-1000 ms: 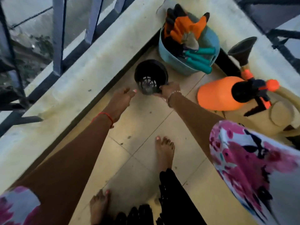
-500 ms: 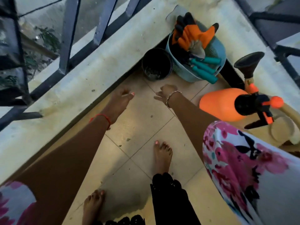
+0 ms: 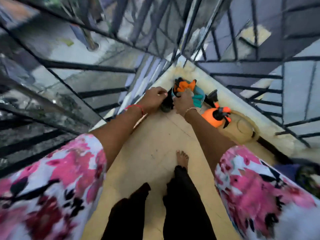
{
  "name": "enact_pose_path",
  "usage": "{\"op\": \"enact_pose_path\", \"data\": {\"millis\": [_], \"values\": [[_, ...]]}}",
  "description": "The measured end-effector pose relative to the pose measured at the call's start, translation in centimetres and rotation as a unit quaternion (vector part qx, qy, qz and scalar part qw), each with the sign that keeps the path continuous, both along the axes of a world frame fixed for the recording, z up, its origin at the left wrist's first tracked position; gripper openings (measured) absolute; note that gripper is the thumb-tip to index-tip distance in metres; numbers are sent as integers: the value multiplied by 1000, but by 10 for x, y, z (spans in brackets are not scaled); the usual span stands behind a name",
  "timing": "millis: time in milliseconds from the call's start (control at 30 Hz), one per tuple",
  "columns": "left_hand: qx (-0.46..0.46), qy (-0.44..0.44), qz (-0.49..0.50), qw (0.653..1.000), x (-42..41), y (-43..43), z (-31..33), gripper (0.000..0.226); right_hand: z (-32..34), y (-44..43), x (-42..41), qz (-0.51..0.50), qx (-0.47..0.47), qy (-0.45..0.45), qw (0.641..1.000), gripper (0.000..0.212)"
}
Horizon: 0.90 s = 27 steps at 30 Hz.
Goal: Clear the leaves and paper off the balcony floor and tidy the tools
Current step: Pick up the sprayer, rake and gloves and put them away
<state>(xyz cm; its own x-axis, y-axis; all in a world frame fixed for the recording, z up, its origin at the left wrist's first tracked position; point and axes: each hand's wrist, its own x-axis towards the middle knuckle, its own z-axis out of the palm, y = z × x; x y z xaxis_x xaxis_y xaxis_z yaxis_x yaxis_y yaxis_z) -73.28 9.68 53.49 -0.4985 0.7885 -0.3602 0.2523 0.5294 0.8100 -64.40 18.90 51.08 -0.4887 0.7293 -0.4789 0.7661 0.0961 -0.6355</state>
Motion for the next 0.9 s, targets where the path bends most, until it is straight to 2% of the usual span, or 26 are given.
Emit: {"op": "enact_pose_path", "data": {"millis": [100,167,233,333,500,600,733,900], "values": [[28,49,-66,996,30,-32,99,28,104,-40,36,46,107,28,993,33],[64,70,-99,991,56,-57,154,38,164,-68,71,45,146,51,987,30],[97,79,-136,983,82,-76,191,34,213,-93,109,36,175,80,981,24],[129,84,-187,970,130,-92,222,22,264,-126,180,-7,206,71,976,22],[167,93,-258,947,225,-86,246,20,295,-161,294,-169,233,58,956,20],[189,76,-336,919,295,-91,258,21,300,-189,361,-253,241,54,935,21],[206,66,-416,883,381,-117,276,20,307,-244,438,-316,267,12,910,22],[204,53,-508,835,477,-166,288,21,314,-327,521,-403,253,-52,878,22]]}}
